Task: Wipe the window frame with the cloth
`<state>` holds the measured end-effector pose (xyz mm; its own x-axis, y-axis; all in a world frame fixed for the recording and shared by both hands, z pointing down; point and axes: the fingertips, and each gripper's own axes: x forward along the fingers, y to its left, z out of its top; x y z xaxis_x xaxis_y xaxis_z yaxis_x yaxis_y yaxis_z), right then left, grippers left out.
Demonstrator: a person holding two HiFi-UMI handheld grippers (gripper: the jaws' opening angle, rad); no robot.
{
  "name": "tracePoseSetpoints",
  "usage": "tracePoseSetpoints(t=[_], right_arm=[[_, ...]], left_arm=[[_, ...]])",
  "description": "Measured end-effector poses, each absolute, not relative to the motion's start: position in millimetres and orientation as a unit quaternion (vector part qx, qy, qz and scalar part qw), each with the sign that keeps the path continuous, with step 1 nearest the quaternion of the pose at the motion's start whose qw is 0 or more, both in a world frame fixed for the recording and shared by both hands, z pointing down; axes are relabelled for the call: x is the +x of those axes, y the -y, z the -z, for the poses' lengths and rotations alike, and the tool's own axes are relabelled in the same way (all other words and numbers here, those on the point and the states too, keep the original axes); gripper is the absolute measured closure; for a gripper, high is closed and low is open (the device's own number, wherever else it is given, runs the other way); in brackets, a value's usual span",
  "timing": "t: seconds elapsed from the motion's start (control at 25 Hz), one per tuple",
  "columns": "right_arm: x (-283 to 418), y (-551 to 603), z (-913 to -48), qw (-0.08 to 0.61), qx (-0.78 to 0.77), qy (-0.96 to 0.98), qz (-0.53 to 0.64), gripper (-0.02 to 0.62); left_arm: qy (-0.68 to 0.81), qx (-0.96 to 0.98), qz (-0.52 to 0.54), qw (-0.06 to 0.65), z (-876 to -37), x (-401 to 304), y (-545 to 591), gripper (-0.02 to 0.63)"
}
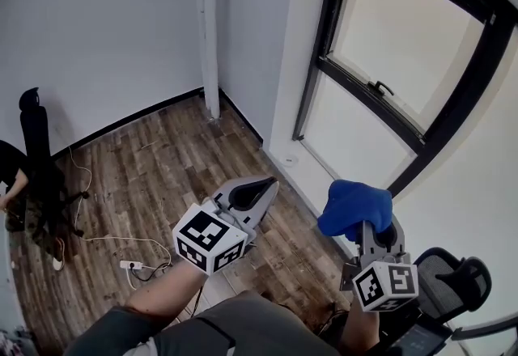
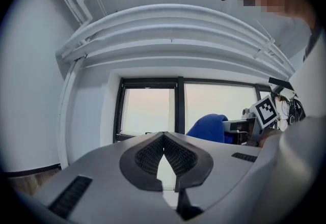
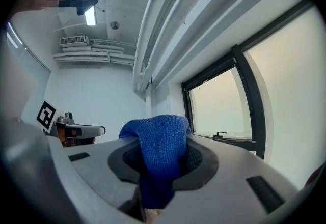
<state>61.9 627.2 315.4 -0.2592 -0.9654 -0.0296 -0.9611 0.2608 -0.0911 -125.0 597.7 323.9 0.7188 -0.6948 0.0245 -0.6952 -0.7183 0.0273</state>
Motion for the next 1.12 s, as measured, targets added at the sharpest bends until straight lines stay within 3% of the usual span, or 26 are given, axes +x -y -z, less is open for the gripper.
tracePoseSetpoints(t=[0.44, 1.12], right_arm=[[117.7, -560.3, -318.7, 0.05, -0.589, -0.806, 0.031, 0.479], [104.2, -436.9, -323.9, 0.036, -0.606, -0.794, 0.018, 0.479]], left_arm=[[0.395, 0.918, -0.028, 0.017, -327.2, -75.4, -534.5, 0.598], [0.359, 0.933, -0.005, 0.036, -340.1, -72.3, -398.6, 0.598]])
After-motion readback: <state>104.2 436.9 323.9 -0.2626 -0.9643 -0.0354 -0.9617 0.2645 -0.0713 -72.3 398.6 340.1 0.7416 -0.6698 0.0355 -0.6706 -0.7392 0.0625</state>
